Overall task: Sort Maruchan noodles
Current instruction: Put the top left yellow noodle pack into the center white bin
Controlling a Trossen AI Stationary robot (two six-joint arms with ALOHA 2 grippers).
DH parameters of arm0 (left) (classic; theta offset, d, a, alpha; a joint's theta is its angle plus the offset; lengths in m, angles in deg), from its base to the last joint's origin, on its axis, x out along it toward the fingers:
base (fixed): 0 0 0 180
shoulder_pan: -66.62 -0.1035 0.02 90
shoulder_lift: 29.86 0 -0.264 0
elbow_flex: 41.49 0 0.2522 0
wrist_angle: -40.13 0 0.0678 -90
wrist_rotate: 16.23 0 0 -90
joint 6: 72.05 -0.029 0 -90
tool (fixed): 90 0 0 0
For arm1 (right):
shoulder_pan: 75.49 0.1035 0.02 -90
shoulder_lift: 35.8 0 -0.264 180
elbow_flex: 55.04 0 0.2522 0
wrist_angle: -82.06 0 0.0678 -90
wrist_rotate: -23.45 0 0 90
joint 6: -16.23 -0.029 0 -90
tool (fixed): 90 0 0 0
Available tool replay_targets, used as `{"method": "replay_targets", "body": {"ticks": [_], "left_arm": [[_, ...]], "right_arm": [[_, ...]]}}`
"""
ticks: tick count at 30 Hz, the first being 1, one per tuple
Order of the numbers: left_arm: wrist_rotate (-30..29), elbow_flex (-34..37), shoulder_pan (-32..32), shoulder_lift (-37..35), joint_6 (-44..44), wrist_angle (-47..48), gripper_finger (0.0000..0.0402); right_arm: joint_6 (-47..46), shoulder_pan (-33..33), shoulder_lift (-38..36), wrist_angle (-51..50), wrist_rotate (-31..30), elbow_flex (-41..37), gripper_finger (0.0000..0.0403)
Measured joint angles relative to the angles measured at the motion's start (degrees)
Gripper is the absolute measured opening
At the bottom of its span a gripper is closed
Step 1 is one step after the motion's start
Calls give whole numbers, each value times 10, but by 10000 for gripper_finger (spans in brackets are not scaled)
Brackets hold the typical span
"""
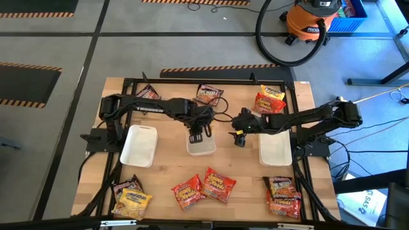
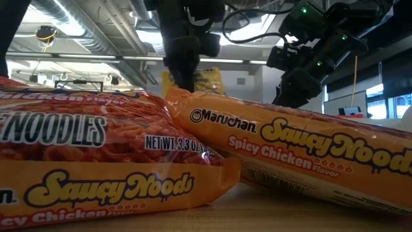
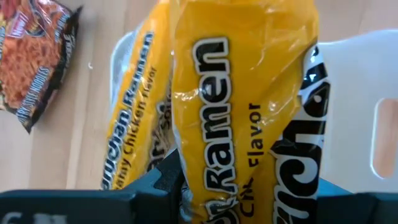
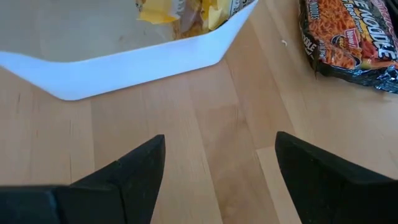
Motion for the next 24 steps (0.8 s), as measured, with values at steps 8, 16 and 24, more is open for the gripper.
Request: {"method": "replay_targets", "body": {"ticks": [8,16,24], "left_arm": [[0,1,-5,16,0,5,137],[6,1,-7,62,-3,1,137],[4,0,-7,92,-8,-1,143]], "right_arm": [[0,0,0,0,0,0,280],[0,0,0,0,0,0,280],[-2,0,0,-1,4,0,280]]}}
